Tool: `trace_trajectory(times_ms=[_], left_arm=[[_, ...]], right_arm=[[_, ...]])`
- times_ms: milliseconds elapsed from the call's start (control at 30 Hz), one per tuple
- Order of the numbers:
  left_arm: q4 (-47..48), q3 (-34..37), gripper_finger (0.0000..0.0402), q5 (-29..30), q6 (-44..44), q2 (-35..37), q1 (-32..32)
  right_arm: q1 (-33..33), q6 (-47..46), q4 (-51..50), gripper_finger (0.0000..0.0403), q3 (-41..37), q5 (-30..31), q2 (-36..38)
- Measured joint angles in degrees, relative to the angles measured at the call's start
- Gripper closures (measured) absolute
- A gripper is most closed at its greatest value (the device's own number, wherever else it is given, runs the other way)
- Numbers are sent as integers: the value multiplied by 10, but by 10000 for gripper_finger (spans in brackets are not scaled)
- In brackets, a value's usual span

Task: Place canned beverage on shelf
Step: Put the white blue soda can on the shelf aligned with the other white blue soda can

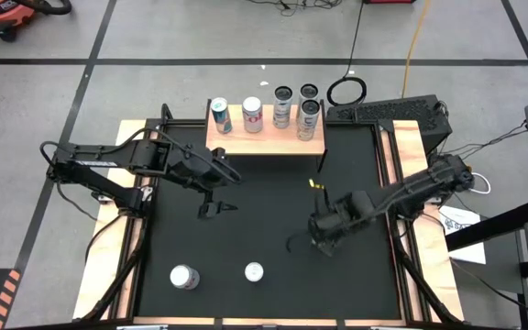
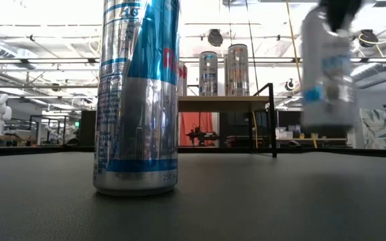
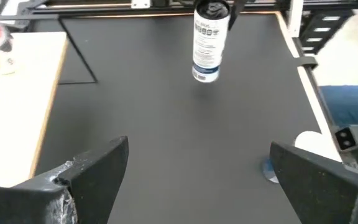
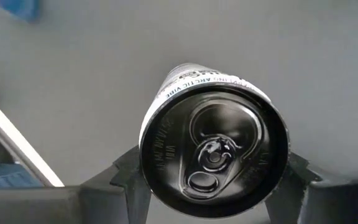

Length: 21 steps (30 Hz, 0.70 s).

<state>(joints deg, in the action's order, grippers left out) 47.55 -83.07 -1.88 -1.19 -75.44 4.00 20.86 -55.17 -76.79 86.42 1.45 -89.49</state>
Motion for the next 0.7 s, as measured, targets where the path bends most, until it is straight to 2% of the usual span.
trace_trajectory(times_ms=[567, 700], left_arm=[[31, 0, 8, 7, 0, 0, -54], [30, 0, 8, 7, 0, 0, -66]], right_arm=[[-178, 226, -27, 197, 251, 102, -1], [-210, 274, -17, 197, 298, 107, -2]])
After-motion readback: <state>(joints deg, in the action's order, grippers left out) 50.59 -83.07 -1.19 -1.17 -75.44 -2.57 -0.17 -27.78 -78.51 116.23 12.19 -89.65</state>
